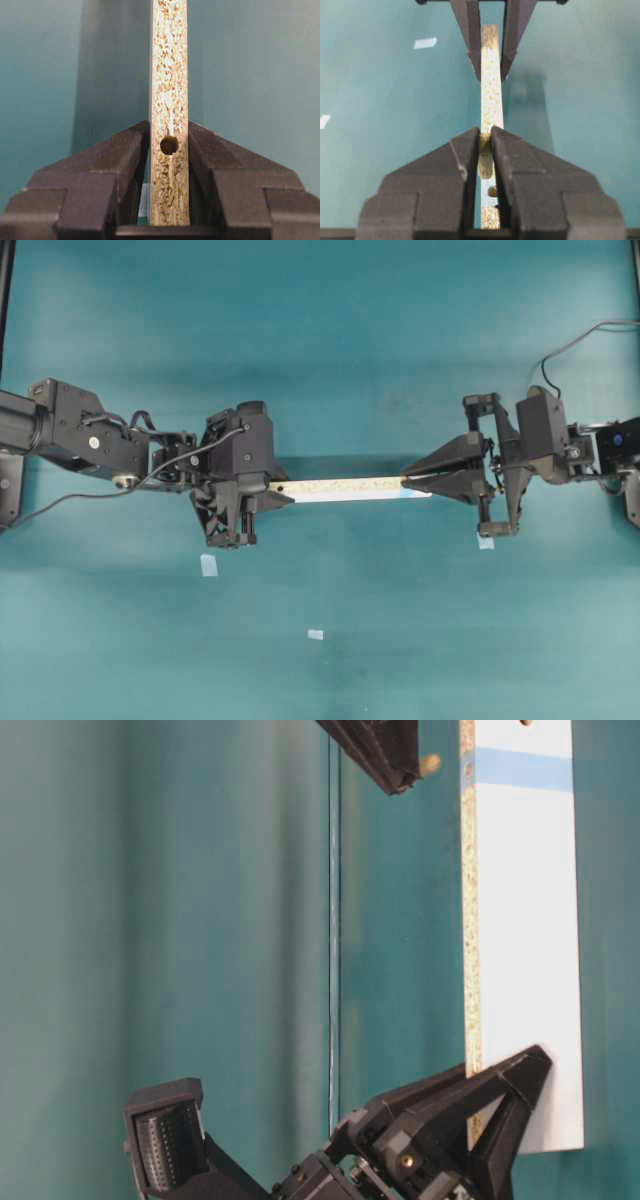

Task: Insert the rod into the hole on the wooden board.
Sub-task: 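Lower the peg into the hole with the right gripper, pressing down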

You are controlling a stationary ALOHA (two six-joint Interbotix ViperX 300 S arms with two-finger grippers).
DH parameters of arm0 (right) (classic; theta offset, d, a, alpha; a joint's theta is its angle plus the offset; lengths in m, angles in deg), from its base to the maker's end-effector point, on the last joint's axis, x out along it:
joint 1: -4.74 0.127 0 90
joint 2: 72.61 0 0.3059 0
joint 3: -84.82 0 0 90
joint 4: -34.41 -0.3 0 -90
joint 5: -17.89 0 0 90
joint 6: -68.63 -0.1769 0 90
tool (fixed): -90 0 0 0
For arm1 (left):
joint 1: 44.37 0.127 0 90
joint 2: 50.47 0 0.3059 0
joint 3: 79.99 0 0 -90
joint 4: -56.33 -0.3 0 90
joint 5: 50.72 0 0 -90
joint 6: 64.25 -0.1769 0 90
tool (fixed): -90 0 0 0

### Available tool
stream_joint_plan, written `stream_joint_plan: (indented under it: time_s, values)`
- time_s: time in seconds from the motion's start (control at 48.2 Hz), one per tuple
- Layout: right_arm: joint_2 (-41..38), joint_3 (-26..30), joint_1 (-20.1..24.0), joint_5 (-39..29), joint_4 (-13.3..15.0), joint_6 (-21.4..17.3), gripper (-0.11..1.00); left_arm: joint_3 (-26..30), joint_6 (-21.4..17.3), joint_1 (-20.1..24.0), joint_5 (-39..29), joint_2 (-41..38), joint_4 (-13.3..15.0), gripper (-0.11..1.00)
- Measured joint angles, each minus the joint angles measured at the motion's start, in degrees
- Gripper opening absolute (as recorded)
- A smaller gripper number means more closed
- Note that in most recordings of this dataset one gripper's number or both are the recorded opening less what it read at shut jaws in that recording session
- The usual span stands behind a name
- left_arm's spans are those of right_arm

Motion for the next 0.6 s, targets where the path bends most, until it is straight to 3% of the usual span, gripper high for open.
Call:
stream_joint_plan:
  time_s: [0.602]
  values:
    - [-3.4, 1.2, -0.1, 0.2, -0.4, 1.0, 0.1, 0.0, 0.2, -0.1, -0.1, 0.0, 0.0, 0.33]
